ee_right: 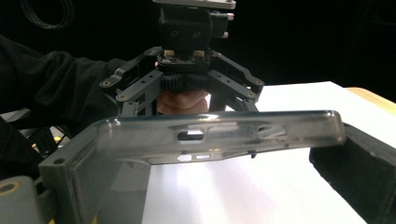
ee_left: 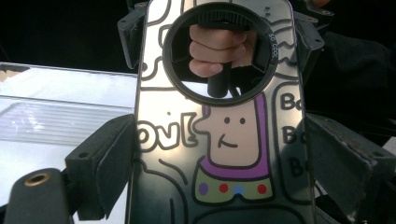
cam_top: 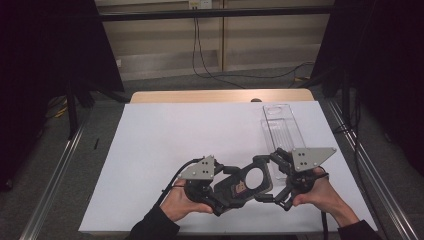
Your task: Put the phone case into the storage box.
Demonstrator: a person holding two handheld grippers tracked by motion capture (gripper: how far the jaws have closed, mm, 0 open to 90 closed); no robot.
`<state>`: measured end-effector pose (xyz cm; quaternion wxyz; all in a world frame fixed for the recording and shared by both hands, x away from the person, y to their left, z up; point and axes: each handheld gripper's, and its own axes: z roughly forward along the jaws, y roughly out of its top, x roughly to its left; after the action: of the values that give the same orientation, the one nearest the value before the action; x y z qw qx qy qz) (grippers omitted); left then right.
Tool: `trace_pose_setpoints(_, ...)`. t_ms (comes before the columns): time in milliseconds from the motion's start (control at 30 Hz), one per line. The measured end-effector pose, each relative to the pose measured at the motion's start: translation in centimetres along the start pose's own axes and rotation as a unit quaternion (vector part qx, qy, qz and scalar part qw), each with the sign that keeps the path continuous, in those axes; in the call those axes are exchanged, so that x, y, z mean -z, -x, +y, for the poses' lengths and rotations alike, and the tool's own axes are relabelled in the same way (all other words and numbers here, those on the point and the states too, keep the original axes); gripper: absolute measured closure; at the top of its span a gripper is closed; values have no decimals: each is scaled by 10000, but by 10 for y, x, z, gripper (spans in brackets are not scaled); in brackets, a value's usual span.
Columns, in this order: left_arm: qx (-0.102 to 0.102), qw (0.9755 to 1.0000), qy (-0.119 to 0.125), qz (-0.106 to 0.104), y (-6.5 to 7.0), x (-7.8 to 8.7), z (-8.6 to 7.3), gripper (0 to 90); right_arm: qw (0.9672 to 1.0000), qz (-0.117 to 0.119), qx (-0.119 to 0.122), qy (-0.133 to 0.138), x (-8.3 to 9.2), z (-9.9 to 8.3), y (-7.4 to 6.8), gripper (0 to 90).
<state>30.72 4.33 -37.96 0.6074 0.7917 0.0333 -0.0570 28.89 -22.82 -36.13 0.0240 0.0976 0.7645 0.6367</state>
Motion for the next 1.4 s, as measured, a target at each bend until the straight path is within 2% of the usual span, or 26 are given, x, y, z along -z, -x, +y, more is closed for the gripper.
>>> trace_pose_setpoints(400,-27,9998,-94,-194,0,-1,0,124,9996,230,93,-95,-3,0,-1,48)
trace_pose_setpoints(533,-20,9997,-94,-220,0,-1,-1,124,9993,351,85,-92,-4,-1,-1,97)
trace_pose_setpoints(833,-71,9996,-107,-232,-2,-2,-3,122,9991,348,10,-224,-4,0,-1,109)
trace_pose_setpoints(1100,-48,9999,-87,-85,-2,-3,-6,113,9990,315,-75,-293,-3,0,0,116)
trace_pose_setpoints(1267,115,9998,-108,136,-3,-3,-6,48,9994,135,-80,-314,-1,0,3,118)
trace_pose_setpoints(1400,105,9988,-227,412,-4,1,-7,37,9992,10,-125,-368,2,0,4,118)
